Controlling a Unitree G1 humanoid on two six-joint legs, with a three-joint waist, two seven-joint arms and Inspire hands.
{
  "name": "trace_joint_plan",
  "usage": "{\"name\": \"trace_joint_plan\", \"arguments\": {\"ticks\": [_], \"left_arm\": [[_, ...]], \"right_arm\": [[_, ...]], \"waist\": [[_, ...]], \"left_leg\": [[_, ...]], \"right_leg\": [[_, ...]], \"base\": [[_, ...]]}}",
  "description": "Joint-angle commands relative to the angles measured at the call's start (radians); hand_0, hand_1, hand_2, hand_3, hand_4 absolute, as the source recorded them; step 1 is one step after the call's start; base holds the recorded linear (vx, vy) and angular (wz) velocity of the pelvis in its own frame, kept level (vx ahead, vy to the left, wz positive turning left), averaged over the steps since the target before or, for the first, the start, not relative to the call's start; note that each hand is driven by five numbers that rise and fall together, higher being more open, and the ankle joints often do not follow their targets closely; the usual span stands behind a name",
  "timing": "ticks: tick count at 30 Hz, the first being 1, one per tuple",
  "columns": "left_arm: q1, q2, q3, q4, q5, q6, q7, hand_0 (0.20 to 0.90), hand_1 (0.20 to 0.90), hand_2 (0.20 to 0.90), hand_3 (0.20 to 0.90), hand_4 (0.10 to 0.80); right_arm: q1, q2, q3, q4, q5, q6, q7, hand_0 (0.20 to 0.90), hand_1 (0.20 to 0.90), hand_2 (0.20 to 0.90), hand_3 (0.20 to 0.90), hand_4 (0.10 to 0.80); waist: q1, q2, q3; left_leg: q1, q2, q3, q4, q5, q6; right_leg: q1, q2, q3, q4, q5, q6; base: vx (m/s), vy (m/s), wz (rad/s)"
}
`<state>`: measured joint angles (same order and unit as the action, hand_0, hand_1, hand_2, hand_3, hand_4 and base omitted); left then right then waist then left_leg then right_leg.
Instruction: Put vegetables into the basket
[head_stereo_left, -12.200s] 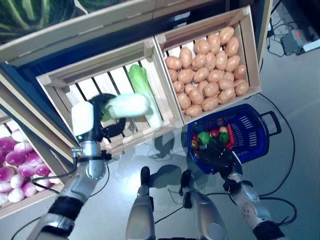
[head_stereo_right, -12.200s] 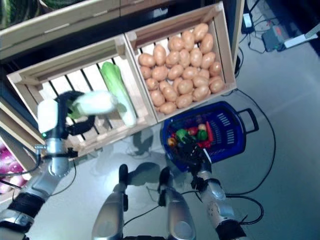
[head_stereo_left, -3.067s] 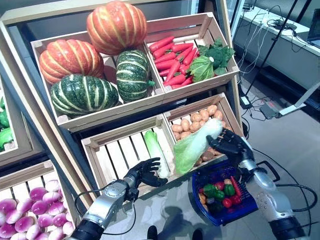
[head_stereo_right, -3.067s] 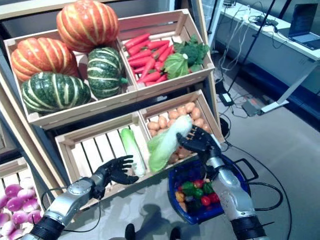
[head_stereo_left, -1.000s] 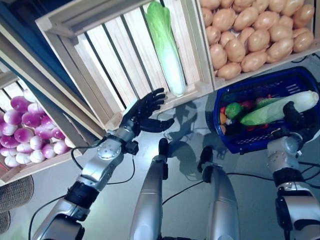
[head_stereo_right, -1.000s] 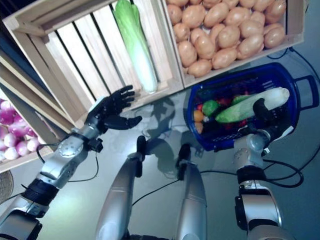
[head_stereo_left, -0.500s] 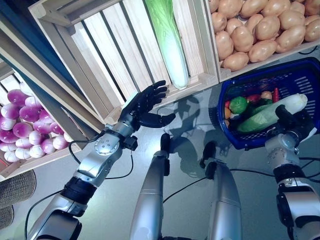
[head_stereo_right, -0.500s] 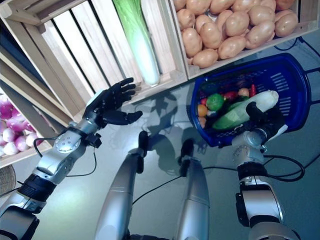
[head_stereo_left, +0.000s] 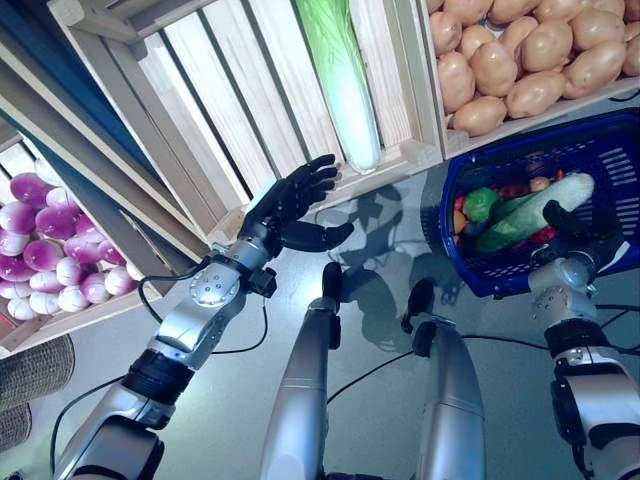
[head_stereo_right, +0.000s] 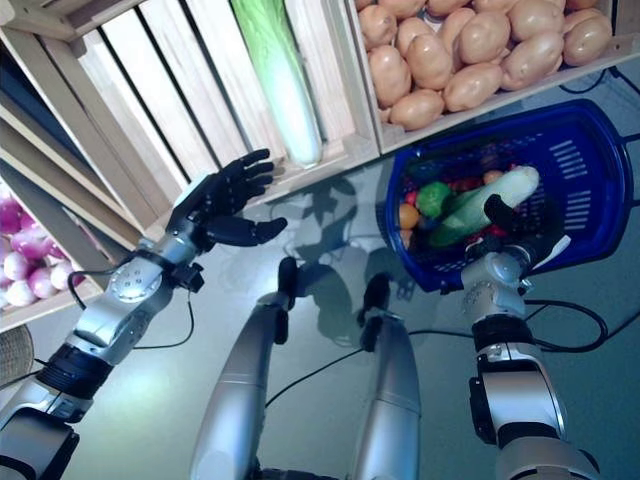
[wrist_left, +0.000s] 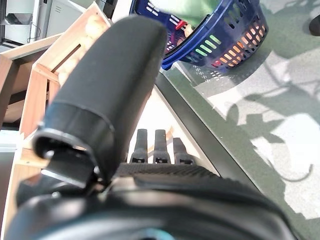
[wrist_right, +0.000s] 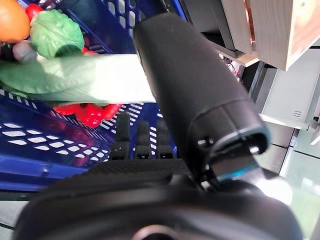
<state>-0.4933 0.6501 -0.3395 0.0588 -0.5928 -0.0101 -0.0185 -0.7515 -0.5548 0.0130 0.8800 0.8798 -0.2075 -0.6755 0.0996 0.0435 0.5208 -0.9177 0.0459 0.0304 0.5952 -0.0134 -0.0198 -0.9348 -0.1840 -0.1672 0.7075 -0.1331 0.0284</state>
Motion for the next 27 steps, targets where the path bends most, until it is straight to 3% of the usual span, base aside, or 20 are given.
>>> {"name": "trace_joint_plan", "arguments": {"ticks": [1,10,16,21,27], "left_arm": [[-0.009,-0.007,0.010,-0.106,0.016,-0.140,-0.021,0.900,0.900,0.900,0.900,0.800],[0.008,0.000,0.059,-0.172,0.026,-0.247,-0.056,0.900,0.900,0.900,0.900,0.800],[0.031,0.051,0.126,-0.207,0.281,-0.281,0.050,0.900,0.900,0.900,0.900,0.800],[0.053,0.108,0.216,-0.203,0.383,-0.235,0.111,0.900,0.900,0.900,0.900,0.800],[0.077,0.206,0.313,-0.180,0.668,-0.183,0.230,0.900,0.900,0.900,0.900,0.800]], "right_arm": [[-0.031,-0.093,-0.011,-0.028,-0.005,-0.139,-0.022,0.900,0.900,0.900,0.900,0.800],[0.024,-0.068,-0.029,-0.046,-0.067,-0.197,-0.041,0.900,0.900,0.900,0.900,0.800],[0.117,0.005,-0.029,-0.181,-0.043,-0.241,0.039,0.900,0.900,0.900,0.900,0.800],[0.249,0.069,-0.009,-0.325,-0.046,-0.235,0.120,0.900,0.900,0.900,0.900,0.800],[0.408,0.098,0.016,-0.517,-0.100,-0.189,0.168,0.900,0.900,0.900,0.900,0.800]], "waist": [[-0.013,0.052,-0.001],[-0.016,0.050,-0.001],[-0.024,0.033,-0.001],[-0.045,0.024,-0.001],[-0.080,0.016,-0.001]], "left_leg": [[0.006,-0.027,-0.007,0.048,-0.079,-0.018],[0.057,-0.028,0.006,0.028,-0.089,-0.021],[0.139,-0.025,0.008,-0.016,-0.082,-0.022],[0.183,-0.019,0.026,-0.047,-0.071,-0.027],[0.214,-0.013,0.046,-0.069,-0.061,-0.030]], "right_leg": [[0.060,0.018,-0.003,-0.024,0.038,0.023],[0.108,0.021,-0.005,-0.050,0.034,0.022],[0.193,0.036,0.001,-0.091,0.025,0.018],[0.234,0.044,0.012,-0.118,0.025,0.017],[0.253,0.054,0.032,-0.133,0.022,0.015]], "base": [[0.000,0.000,0.00],[0.014,0.023,0.00],[0.036,0.049,-0.06],[0.027,0.074,-0.11],[0.017,0.076,-0.02]]}}
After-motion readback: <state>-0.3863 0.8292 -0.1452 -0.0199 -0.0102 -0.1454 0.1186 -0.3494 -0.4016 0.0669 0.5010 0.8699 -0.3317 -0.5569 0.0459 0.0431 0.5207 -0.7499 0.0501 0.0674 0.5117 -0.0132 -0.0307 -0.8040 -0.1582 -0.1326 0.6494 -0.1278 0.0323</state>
